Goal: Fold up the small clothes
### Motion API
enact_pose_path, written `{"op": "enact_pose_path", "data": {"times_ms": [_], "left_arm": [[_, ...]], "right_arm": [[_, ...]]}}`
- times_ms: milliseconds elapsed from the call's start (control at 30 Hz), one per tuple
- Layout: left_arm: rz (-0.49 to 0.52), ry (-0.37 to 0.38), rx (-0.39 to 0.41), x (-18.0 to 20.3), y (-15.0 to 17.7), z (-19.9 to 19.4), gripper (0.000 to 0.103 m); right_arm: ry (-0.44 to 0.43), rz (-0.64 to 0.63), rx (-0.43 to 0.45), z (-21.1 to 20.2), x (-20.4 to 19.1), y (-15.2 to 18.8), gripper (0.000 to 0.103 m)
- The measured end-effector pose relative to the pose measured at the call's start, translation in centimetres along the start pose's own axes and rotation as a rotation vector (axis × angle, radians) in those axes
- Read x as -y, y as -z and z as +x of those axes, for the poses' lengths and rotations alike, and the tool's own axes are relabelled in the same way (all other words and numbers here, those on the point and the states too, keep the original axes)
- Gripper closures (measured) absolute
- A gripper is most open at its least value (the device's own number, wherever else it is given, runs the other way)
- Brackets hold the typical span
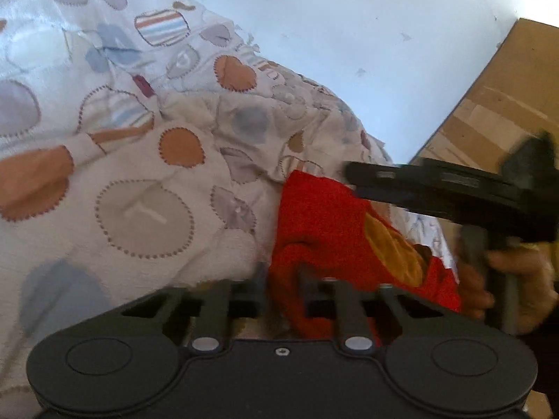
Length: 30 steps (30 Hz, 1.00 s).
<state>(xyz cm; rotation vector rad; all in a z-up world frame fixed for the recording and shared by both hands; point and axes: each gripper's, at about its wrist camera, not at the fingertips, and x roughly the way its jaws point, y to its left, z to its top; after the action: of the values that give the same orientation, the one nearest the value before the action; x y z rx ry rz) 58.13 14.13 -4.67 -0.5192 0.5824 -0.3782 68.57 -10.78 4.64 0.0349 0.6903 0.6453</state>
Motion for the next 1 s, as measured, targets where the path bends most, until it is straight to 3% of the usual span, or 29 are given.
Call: {"op": "enact_pose_path", "data": {"times_ms": [67, 133, 333, 467, 500, 567, 633, 700, 800, 1000], "left_arm": [[0.013, 0.005, 0.01, 0.4, 0.1, -0.1, 0.092], [0.028, -0.014, 0.025, 1.0, 0.2, -0.7, 0.093], [-0.044, -0.149, 0.076, 1.3, 1.1, -2.6, 0.094], [-0.084, -0.18, 0.066, 1.2, 1.3, -2.3, 0.094], [-0.077, -0.169, 0.054, 1.3, 1.2, -2.2, 0.091], [-0.09, -0.168, 0.019, 1.0, 1.0, -2.0, 0.082], [-0.088, -0.19, 0.016, 1.0, 1.0, -2.3, 0.067], [-0.057, -0.232, 0.027, 1.6, 1.2, -3.0, 0.039], [0.014, -0.26, 0.045, 3.1, 1.7, -4.6, 0.018], [0.174, -0.25, 0.025, 6.9, 4.5, -7.9, 0.007]], "right_arm": [[0.016, -0.017, -0.056, 1.7, -0.5, 0.1, 0.049], [0.048, -0.032, -0.063, 2.6, -0.9, 0.4, 0.091], [0.109, -0.03, 0.036, 2.0, -1.1, 1.0, 0.097], [0.12, -0.058, 0.066, 2.1, -1.9, 1.5, 0.097], [0.103, -0.065, 0.056, 2.0, -2.1, 1.5, 0.096], [0.089, -0.051, 0.024, 1.5, -2.1, 1.6, 0.082], [0.101, -0.065, 0.041, -0.2, -2.2, 2.0, 0.047], [0.099, -0.092, 0.06, -2.7, -2.1, 3.1, 0.034], [0.131, -0.115, 0.053, -7.0, -1.7, 5.7, 0.023], [0.205, -0.167, 0.029, -16.2, -1.8, 13.4, 0.007]]}}
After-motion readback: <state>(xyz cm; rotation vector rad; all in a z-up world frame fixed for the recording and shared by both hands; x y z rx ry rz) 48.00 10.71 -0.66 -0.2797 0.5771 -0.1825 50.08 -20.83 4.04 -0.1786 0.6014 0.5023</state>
